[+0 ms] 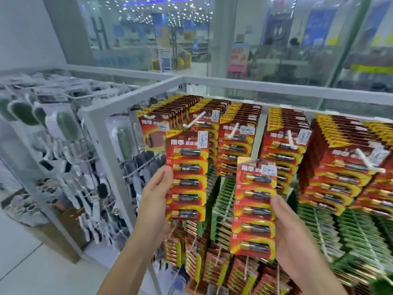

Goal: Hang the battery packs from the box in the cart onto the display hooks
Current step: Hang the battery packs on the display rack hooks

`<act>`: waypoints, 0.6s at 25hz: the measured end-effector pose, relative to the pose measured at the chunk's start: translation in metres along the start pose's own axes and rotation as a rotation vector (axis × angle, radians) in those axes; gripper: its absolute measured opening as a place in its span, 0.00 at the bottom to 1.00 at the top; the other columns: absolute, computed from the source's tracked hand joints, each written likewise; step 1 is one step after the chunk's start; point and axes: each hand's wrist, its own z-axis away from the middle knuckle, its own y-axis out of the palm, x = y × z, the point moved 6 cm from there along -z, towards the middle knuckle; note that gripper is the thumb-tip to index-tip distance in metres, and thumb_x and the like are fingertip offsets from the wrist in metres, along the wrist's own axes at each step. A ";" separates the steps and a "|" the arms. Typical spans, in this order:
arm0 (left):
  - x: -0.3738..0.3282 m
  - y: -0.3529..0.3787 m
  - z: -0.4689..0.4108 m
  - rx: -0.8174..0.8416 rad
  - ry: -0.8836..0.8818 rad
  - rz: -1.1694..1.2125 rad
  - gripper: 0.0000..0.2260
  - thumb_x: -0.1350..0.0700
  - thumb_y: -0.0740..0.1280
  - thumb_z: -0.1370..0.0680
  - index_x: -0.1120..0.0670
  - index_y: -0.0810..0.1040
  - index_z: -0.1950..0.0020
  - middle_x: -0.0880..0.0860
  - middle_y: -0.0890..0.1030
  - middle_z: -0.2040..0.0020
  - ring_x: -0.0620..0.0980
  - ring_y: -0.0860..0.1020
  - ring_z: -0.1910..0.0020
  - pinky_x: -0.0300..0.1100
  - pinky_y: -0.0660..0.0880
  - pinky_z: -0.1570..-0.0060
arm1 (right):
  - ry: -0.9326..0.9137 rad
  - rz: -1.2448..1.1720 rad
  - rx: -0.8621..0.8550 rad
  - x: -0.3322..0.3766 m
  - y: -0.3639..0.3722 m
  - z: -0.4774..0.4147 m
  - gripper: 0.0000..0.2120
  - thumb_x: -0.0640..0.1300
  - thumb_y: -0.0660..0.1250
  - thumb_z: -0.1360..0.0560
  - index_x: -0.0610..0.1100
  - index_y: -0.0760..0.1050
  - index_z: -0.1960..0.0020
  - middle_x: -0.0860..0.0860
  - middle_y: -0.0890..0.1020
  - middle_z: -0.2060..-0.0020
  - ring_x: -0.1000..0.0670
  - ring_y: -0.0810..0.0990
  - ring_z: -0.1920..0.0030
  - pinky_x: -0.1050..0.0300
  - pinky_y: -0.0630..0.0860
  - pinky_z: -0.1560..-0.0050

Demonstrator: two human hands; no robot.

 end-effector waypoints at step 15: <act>-0.019 -0.008 -0.027 0.020 0.048 0.008 0.15 0.46 0.63 0.17 0.52 0.83 0.39 0.60 0.86 0.44 0.63 0.85 0.50 0.62 0.81 0.48 | 0.011 -0.093 -0.126 -0.022 -0.008 -0.002 0.30 0.55 0.68 0.22 0.51 0.67 0.22 0.45 0.81 0.33 0.37 0.82 0.37 0.32 0.80 0.41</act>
